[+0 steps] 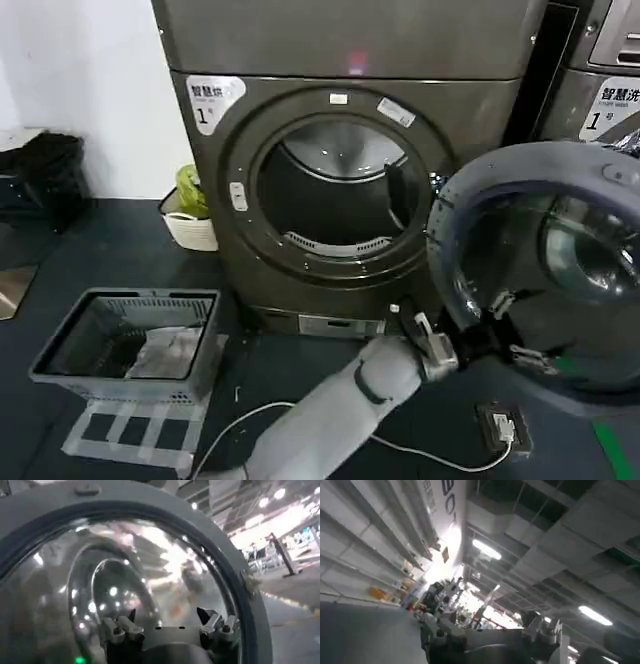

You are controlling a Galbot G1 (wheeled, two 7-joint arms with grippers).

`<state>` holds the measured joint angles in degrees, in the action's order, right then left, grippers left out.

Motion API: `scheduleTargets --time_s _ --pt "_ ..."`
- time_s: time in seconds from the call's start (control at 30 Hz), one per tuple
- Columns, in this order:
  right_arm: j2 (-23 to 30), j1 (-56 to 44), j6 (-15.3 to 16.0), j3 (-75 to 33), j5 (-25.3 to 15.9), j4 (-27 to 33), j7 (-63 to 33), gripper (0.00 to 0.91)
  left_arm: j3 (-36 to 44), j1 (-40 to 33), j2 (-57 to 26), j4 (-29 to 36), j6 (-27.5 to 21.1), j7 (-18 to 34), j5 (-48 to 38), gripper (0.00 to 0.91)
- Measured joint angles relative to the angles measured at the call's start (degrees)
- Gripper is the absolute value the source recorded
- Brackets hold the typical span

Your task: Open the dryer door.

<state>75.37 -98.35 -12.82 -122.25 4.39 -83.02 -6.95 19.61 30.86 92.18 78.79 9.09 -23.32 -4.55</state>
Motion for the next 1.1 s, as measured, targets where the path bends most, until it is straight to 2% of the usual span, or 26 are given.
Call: scheduleTargets --time_s 0.13,0.3,0.47,0.6,0.7,0.93,1.03,1.1 --pt "0.00 -0.37 -0.48 -0.67 -0.01 0.68 -0.01 0.907 -0.22 -1.03 0.00 -2.24 -0.08 0.05 0.09 0.907" --pt "-0.82 -0.09 -0.19 -0.99 0.17 1.41 0.26 0.907 0.31 0.52 0.01 -0.98 -1.75 -0.09 -0.02 0.907" --pt "-2.01 0.11 -0.66 -0.80 0.29 2.93 1.28 0.907 0.78 4.05 0.02 5.82 -3.66 -0.17 -2.01 0.907" --pt "-2.67 0.25 -1.20 -0.36 0.40 3.87 1.64 0.907 -0.53 7.65 -1.35 14.80 -4.42 -0.17 -2.92 0.907" --pt "-3.33 0.31 -2.62 0.19 1.33 4.48 2.14 0.907 -2.12 10.14 -9.83 21.19 -4.37 -0.12 -3.32 0.907" --pt "-4.94 0.88 -3.40 2.08 2.17 5.86 3.12 0.907 -9.43 17.39 -31.52 35.24 -2.86 -0.07 -5.72 0.907" --pt "-5.74 1.32 -6.15 3.17 2.66 6.75 3.67 0.907 -13.62 20.03 -39.64 38.85 -1.82 0.77 -5.92 0.907" --pt "-5.89 1.49 -6.35 3.96 2.99 6.89 4.15 0.907 -17.10 21.80 -45.57 39.93 0.04 1.56 -4.72 0.907"
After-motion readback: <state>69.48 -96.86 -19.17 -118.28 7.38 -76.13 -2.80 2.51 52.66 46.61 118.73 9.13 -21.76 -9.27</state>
